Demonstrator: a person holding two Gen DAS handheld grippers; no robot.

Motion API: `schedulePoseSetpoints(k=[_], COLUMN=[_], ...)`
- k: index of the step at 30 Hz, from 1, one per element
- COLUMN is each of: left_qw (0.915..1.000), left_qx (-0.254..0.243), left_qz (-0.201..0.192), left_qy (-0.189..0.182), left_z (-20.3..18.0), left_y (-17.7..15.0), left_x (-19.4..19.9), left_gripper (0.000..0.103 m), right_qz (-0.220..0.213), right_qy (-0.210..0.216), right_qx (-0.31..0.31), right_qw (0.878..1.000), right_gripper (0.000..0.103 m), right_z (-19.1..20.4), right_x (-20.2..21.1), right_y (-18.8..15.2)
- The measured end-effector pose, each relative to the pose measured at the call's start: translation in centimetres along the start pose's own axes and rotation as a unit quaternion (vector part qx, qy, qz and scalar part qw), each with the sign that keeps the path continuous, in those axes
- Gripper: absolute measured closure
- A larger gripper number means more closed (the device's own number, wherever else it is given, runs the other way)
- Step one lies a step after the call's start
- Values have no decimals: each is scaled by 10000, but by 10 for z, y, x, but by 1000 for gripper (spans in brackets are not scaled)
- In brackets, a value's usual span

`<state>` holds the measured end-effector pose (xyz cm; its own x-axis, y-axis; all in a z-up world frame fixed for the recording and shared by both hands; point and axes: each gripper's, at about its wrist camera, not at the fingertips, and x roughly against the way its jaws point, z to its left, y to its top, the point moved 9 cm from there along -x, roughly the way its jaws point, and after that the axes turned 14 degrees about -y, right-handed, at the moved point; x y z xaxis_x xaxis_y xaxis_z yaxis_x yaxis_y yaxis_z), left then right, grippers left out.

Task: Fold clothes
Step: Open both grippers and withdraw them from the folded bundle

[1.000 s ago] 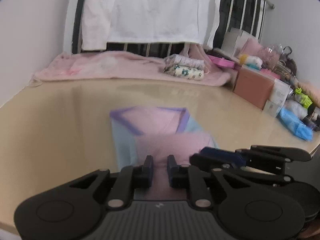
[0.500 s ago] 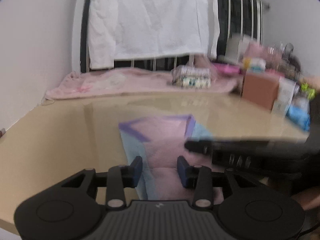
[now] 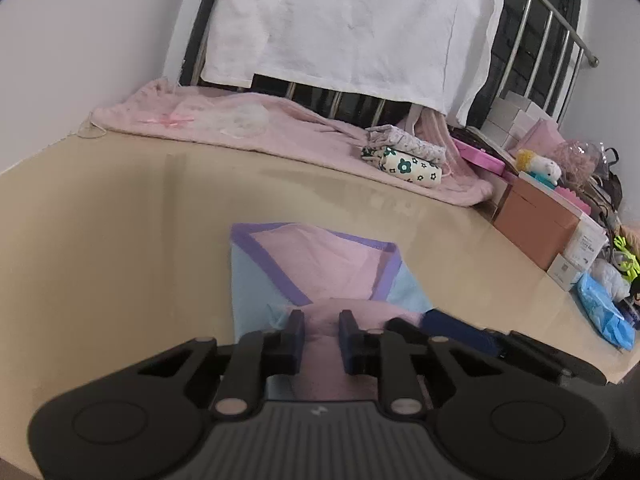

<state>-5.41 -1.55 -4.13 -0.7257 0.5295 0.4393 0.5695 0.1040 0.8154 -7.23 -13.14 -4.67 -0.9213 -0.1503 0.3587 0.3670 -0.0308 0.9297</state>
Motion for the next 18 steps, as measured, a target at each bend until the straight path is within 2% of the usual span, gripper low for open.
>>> schedulePoseSetpoints(k=[2, 4, 5, 9, 11, 13, 14, 16, 18], left_qw=[9999, 9997, 9996, 9997, 9999, 9987, 9979, 9970, 9973], left_qx=[-114, -194, -218, -183, 109, 460, 453, 202, -293], left_qz=[23, 6, -17, -38, -23, -199, -391, -660, -622], left_qy=[106, 175, 193, 183, 18, -127, -237, -362, -260], left_z=[1, 1, 2, 2, 7, 10, 8, -1, -14], left_y=[-1, -3, -5, -4, -1, 7, 10, 13, 2], left_x=[0, 1, 2, 2, 5, 22, 34, 55, 63], left_gripper=[84, 84, 84, 84, 83, 82, 80, 80, 80], right_qz=[38, 91, 46, -339, -419, -477, -500, -589, -649], right_qy=[-109, -223, -252, 2, 129, 245, 222, 181, 173], right_qx=[-348, -599, -574, -547, -351, -122, 24, 88, 97], right_qw=[9993, 9979, 9980, 9979, 9984, 9985, 9985, 9981, 9977], right_gripper=[68, 81, 83, 83, 83, 83, 83, 83, 83], right_z=[-12, -21, -22, -17, -11, -5, -4, -6, -8], right_x=[-2, -5, -3, 15, 26, 38, 43, 53, 62], right_y=[2, 3, 4, 13, 13, 13, 9, 5, 2])
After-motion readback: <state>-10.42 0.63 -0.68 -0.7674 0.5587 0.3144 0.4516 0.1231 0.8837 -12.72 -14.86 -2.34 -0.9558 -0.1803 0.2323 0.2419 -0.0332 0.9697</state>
